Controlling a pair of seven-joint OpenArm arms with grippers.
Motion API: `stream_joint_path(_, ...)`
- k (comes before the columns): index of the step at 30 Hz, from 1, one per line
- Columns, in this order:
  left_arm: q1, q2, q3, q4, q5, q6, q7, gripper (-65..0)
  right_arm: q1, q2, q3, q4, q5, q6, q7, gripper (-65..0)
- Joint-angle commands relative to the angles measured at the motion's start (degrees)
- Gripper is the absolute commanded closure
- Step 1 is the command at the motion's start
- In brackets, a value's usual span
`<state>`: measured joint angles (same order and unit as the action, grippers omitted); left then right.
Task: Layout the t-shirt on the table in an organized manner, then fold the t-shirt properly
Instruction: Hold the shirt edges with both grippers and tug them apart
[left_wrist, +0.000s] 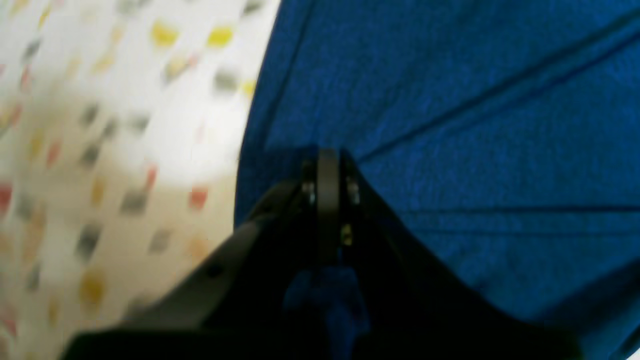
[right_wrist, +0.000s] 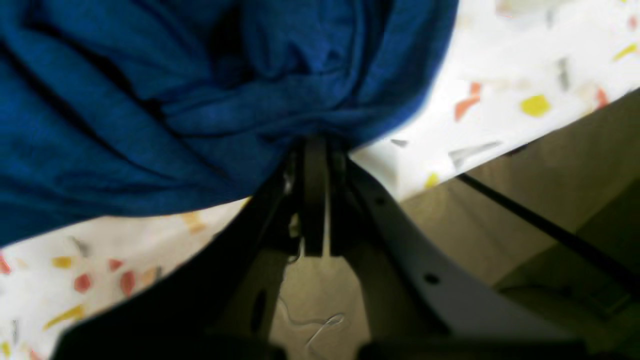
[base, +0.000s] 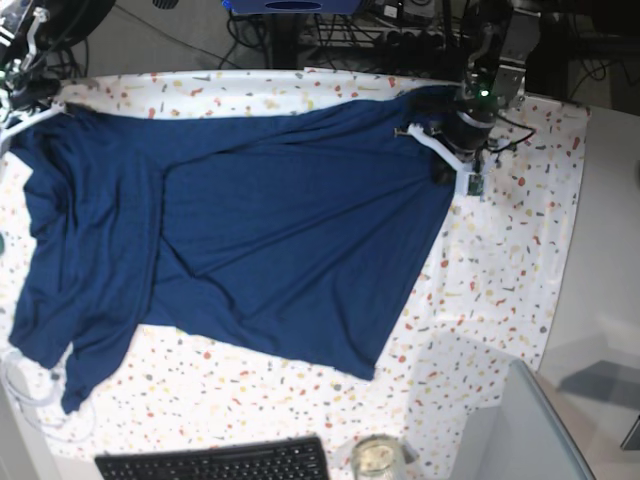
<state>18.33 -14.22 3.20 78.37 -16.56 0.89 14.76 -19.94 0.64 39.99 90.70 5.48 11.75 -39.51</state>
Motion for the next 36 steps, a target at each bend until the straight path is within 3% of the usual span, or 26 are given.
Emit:
stream_joint_path(1,1.06,-0.60,-1.49,1.24,0.42,0.92,1.98,0.0,0.21,0.63,-0.03,3.68,0.37,0.16,1.40,-0.2)
stream_joint_path(5,3.78,-0.60,-5.44,5.46,0.42,0.92,2.07,0.0,1.26,-0.51,-0.82,9.92,0.37,0.43,1.40,-0.2)
stream_joint_path(11,4.13,-0.60,-6.67,8.71,0.42,0.92,2.07,0.0,7.50,3.71,-14.45,7.11,0.37,-0.01,1.57,-0.2)
stream_joint_path(18,-1.67,-0.33,-5.80,9.32,0.42,0.92,2.16,0.0,21.57,7.14,-15.50,-12.15,0.28,-0.10,1.40,-0.2)
stream_joint_path(25,-10.55,1.08,-5.53,-2.98,0.51,0.92,1.72,0.0,23.50,11.53,-15.24,-22.52,0.28,-0.10,2.10,-0.2)
stream_joint_path(30,-14.77,1.51,-2.37,-12.21,0.51,0.92,1.63,0.0,26.49,15.84,-15.15,-31.66,0.28,-0.10,6.32,-0.2)
stream_joint_path(36,-15.38,1.51,-2.28,-13.62,0.51,0.92,-0.30,0.0,32.56,20.67,-15.15,-47.84,0.28,-0.10,13.00,-0.2)
